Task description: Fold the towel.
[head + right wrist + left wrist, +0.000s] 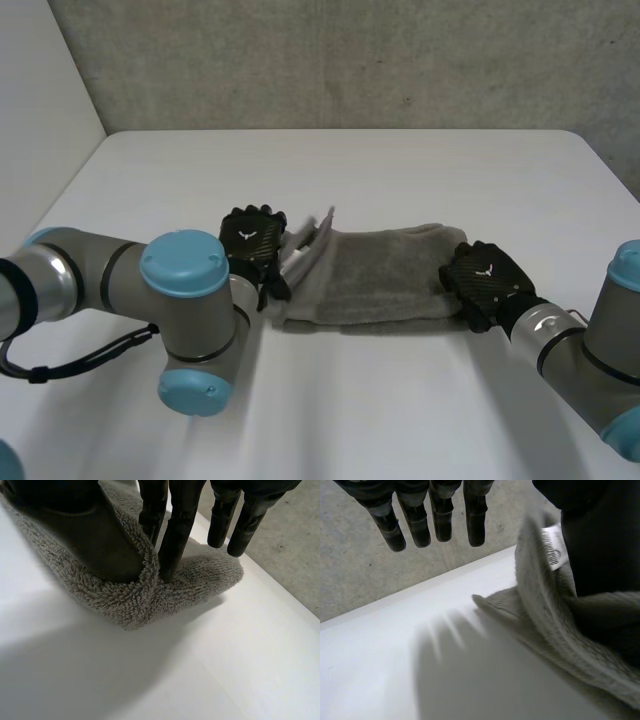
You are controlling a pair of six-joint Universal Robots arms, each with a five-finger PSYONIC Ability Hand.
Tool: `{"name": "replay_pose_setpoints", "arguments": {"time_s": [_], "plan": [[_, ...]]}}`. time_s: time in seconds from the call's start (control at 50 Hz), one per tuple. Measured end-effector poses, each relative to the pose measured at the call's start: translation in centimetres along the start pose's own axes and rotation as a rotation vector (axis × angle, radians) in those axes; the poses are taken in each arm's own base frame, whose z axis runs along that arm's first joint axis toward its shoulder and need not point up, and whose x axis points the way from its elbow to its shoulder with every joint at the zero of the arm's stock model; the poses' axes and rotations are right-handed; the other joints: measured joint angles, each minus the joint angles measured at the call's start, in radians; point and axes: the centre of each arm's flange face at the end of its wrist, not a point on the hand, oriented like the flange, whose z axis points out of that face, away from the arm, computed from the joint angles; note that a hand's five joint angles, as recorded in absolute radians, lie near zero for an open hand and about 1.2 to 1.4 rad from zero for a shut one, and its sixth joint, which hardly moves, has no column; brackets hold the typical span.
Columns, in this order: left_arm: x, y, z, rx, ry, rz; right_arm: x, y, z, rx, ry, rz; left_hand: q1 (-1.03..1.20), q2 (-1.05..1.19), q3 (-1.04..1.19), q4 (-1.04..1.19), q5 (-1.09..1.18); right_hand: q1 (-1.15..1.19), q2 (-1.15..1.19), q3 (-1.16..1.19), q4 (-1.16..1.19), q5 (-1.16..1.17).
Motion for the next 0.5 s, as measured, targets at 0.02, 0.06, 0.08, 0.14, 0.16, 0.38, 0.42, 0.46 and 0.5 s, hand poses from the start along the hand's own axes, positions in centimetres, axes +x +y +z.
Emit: {"name": "replay_pose_setpoints", "arguments": {"time_s": [0.02,0.06,0.08,0.14,0.16,0.38,0.42,0.46,0.5], "plan": [[-0.1,-0.1,-0.2,-0.001,-0.003,0.0,0.0,0.0,-0.2,-0.008,-0.004,-0.013,0.0,0.0,0.0,0.0,0.0,0.0,0.0,0.0,0.0,0.0],[-0.3,-0.2,-0.5,-0.002,-0.008,-0.001,-0.1,0.0,-0.5,-0.021,-0.011,-0.026,0.0,0.0,0.0,0.0,0.0,0.0,0.0,0.0,0.0,0.0],[-0.5,-0.3,-0.6,-0.002,-0.012,-0.003,-0.1,0.0,-0.8,-0.032,-0.018,-0.032,0.0,0.0,0.0,0.0,0.0,0.0,0.0,0.0,0.0,0.001],[-1.0,-0.5,-1.0,-0.004,-0.02,-0.004,0.0,0.1,-1.3,-0.053,-0.032,-0.036,0.0,0.0,0.0,0.0,0.0,0.0,0.007,0.0,0.0,0.001],[-1.2,-0.6,-1.1,-0.007,-0.024,-0.005,0.1,0.1,-1.5,-0.06,-0.037,-0.035,0.0,0.0,0.0,0.0,0.0,0.0,0.009,0.0,0.0,0.001],[-1.7,0.4,-2.6,-0.059,-0.025,-0.004,2.6,-0.6,-3.3,-0.057,-0.037,-0.062,0.0,0.0,0.0,0.0,0.0,0.0,0.009,0.0,0.0,0.001],[-1.7,0.5,-3.1,-0.067,-0.021,-0.004,3.0,-1.0,-3.5,-0.047,-0.033,-0.081,0.0,0.0,0.0,0.0,-0.001,0.0,0.009,0.0,0.0,0.002],[-1.6,0.5,-3.5,-0.071,-0.017,-0.005,3.3,-1.6,-3.5,-0.034,-0.027,-0.105,0.0,0.0,0.0,0.0,-0.001,0.0,0.009,0.0,0.0,0.002],[-1.4,0.3,-4.2,-0.071,-0.01,-0.007,3.6,-2.4,-3.6,-0.014,-0.023,-0.14,0.0,0.0,0.0,0.0,-0.001,0.0,0.009,0.0,0.0,0.002]]}}
